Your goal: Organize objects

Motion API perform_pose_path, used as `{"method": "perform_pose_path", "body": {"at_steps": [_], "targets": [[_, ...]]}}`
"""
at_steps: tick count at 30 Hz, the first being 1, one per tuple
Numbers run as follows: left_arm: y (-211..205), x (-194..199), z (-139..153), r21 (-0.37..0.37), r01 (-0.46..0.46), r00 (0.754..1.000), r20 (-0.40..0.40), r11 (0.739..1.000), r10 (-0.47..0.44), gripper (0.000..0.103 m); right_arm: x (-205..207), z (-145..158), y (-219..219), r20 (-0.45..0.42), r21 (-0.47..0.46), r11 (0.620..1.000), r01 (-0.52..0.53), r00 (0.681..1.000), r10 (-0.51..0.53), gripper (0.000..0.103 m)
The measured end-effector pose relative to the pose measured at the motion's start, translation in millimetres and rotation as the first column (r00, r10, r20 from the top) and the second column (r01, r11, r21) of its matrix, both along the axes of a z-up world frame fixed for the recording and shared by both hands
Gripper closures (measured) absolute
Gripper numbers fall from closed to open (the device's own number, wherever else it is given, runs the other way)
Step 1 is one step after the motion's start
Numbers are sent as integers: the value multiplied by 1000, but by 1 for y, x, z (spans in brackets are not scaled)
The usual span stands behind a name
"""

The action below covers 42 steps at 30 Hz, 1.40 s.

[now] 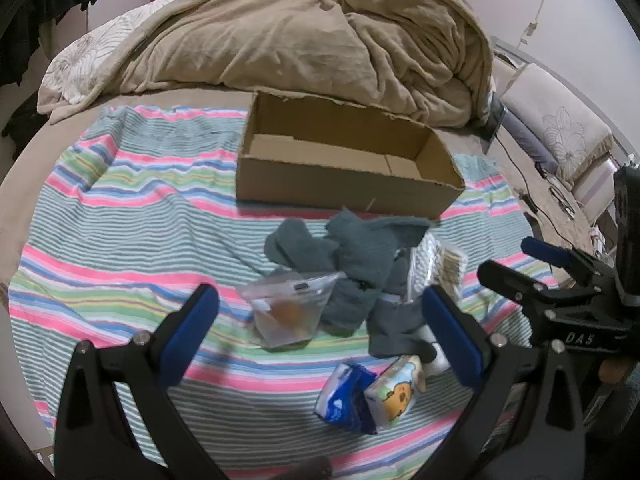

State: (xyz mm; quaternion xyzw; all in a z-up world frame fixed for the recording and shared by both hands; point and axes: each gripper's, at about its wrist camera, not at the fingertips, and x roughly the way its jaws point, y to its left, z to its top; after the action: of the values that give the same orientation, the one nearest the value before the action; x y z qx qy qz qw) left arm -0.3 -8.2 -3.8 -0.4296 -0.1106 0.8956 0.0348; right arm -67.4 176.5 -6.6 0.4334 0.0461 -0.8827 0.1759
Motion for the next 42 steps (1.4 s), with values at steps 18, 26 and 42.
{"method": "perform_pose_path", "body": {"at_steps": [18, 26, 42], "targets": [[-3, -1, 0, -21, 4, 1000, 0, 1000, -4, 1, -1, -2, -3, 7, 0, 1000, 5, 1000, -5, 0], [-2, -1, 0, -21, 6, 1000, 2, 1000, -6, 1, -2, -3, -1, 14, -6, 1000, 9, 1000, -9, 0], [-2, 2, 1, -23, 9, 1000, -3, 1000, -9, 1, -2, -3, -1, 17, -5, 1000, 9, 1000, -9, 0]]}}
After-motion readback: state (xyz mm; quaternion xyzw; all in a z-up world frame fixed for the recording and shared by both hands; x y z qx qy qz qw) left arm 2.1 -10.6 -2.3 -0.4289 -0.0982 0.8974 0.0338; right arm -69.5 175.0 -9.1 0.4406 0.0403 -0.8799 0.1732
